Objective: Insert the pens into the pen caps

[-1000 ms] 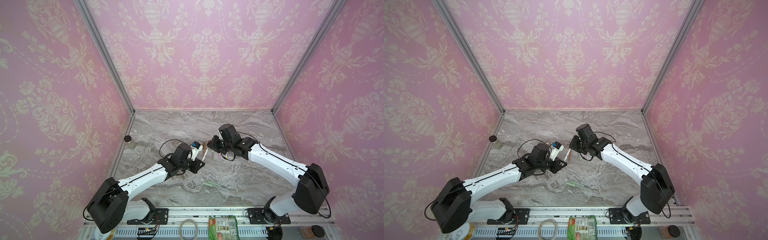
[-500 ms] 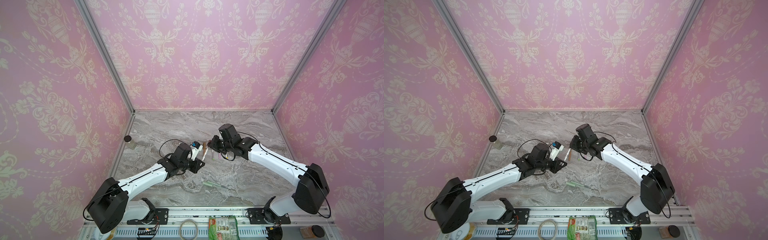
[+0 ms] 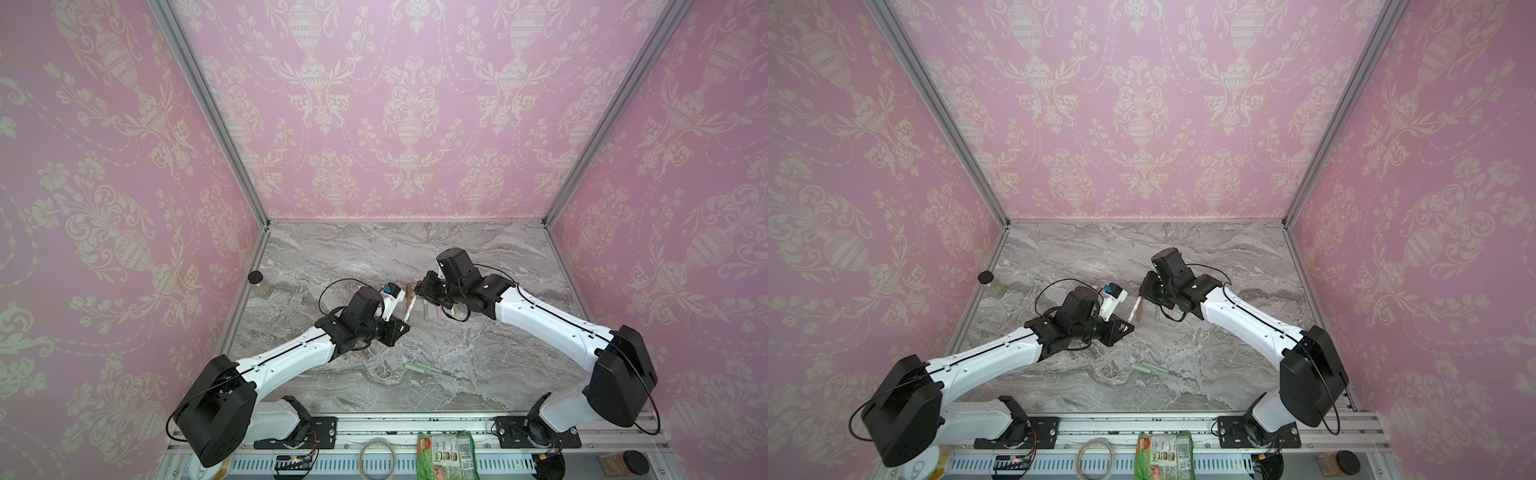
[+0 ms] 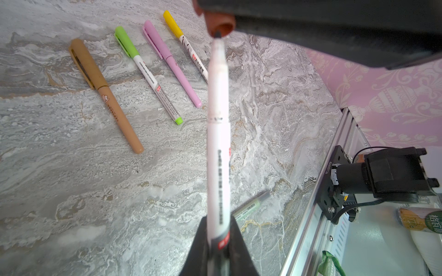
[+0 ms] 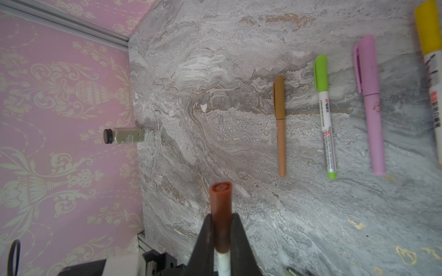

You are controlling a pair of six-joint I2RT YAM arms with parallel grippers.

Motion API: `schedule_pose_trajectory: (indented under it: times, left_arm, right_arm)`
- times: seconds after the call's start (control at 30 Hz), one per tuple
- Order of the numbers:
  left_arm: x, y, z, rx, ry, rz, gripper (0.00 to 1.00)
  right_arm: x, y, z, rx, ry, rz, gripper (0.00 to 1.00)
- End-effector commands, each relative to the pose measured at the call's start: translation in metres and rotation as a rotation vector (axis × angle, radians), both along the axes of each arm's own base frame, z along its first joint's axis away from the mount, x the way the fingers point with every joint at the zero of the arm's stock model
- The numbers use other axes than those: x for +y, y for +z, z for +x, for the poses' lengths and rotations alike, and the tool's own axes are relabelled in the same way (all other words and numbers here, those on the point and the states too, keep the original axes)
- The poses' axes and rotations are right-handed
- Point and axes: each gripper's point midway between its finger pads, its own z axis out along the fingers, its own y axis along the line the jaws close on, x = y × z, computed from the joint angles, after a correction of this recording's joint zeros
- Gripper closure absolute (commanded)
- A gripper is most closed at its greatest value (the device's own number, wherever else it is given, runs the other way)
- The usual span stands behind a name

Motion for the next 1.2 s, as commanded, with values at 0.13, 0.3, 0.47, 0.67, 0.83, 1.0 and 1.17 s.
schedule_pose_trajectory:
  times: [0.13,0.3,0.47,0.67,0.83,1.0,1.17]
  left_arm:
    - [0.000,0.004,-0.001,-0.008,0.007,-0.012,1.00]
    - [0.001,0.004,-0.001,-0.011,0.012,-0.010,1.00]
    - [0.003,0.005,0.001,-0.020,0.027,-0.008,1.00]
    - [0.005,0.004,0.000,-0.020,0.032,-0.006,1.00]
    - [0.004,0.004,0.000,-0.015,0.030,-0.011,1.00]
    - [0.004,0.004,0.000,-0.014,0.031,-0.010,1.00]
    - [0.003,0.005,0.000,-0.016,0.029,-0.010,1.00]
  right_arm:
    - [0.003,0.009,0.005,-0.027,-0.001,0.000,1.00]
    - [0.013,0.011,0.005,-0.021,0.036,0.013,1.00]
    - [0.017,0.007,-0.002,-0.013,0.062,-0.002,1.00]
    - [0.010,0.005,-0.006,-0.021,0.051,-0.031,1.00]
    - [0.010,0.013,0.000,-0.042,0.048,-0.034,1.00]
    - [0.006,0.020,0.010,-0.064,0.025,-0.036,1.00]
    - [0.003,0.020,0.014,-0.063,0.020,-0.042,1.00]
